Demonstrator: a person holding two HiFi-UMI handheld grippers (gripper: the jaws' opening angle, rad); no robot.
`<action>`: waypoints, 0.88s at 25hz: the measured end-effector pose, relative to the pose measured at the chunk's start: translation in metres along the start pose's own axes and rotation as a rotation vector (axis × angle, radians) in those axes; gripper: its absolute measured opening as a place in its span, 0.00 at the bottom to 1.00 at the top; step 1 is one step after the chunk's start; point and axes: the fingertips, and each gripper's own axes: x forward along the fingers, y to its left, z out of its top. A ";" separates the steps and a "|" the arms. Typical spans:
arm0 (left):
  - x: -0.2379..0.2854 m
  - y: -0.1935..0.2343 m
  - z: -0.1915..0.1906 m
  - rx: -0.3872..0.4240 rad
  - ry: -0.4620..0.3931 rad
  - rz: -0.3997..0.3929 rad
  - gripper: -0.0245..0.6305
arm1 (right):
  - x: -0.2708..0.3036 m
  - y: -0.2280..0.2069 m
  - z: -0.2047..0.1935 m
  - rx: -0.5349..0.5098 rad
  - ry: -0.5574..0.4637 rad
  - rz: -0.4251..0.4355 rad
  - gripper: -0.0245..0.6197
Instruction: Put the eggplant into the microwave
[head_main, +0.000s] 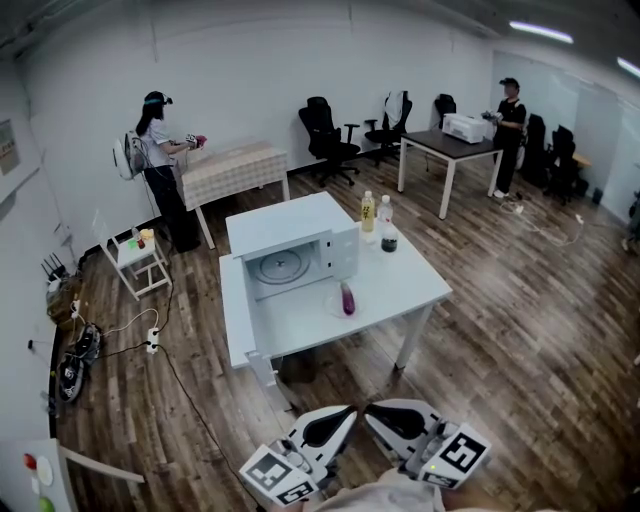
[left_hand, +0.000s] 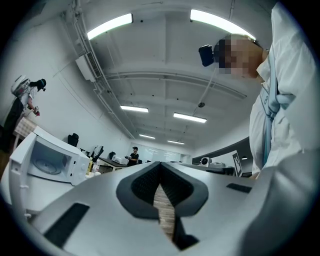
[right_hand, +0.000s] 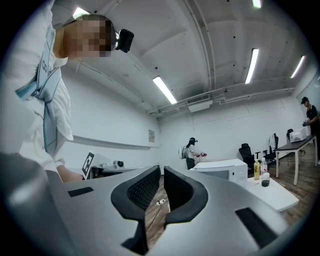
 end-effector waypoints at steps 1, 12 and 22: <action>-0.001 0.004 0.001 0.003 -0.001 0.007 0.04 | 0.002 -0.002 -0.003 0.000 0.015 -0.003 0.09; -0.007 0.038 0.005 -0.015 -0.008 0.048 0.04 | 0.027 -0.028 -0.013 0.033 0.039 -0.038 0.09; 0.019 0.102 -0.002 -0.045 -0.005 0.081 0.04 | 0.071 -0.085 -0.026 0.047 0.053 -0.001 0.10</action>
